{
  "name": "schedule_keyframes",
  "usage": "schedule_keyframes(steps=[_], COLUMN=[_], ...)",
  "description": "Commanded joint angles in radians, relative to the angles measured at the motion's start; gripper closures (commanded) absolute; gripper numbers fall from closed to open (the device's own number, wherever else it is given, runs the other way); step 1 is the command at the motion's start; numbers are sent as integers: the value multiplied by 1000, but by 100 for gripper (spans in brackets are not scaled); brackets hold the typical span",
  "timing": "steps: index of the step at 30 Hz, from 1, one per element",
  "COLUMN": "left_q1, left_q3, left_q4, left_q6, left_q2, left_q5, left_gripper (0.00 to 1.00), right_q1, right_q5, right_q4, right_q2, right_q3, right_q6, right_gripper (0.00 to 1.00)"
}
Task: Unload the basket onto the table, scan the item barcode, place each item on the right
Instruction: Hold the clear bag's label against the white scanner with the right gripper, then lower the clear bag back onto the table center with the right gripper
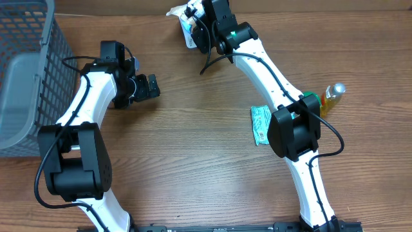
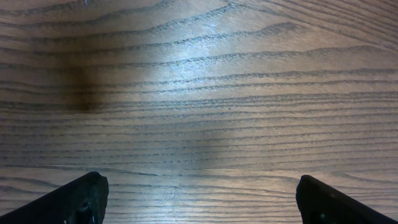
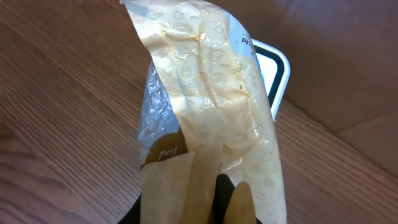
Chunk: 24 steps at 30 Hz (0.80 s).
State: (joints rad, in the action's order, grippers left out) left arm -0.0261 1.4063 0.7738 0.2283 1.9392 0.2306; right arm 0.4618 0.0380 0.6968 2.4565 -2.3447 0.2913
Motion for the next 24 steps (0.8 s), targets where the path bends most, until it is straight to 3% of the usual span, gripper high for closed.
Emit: schedule_keyframes(steps=[1,6,9,14,19,24], left_q1=[0,0,0,0,0,0], left_q3=[10,10,10,10,10,10], left_q4=[0,0,0,0,0,0], left_q6=[-19,-19,-19,-19,-19,-19], left_q2=[7,7,7,7,7,7], left_q5=[-5,-5,-5,-5,-5,-5], left_gripper=[1,1,0,0,1,1], right_q1=[3,3,2,2,2,2], right_q5=[13,13,13,13,24,107], right_q4=[-9,-9,-2,20,164,413], right_q2=[8,6,-20,-108,-236,-300], right_q3=[-10,-11,-11,-11,-11,-11], right_q6=[-72,-105,-105,-105,-109,-109], right_gripper=[94,94,89,92,94,94])
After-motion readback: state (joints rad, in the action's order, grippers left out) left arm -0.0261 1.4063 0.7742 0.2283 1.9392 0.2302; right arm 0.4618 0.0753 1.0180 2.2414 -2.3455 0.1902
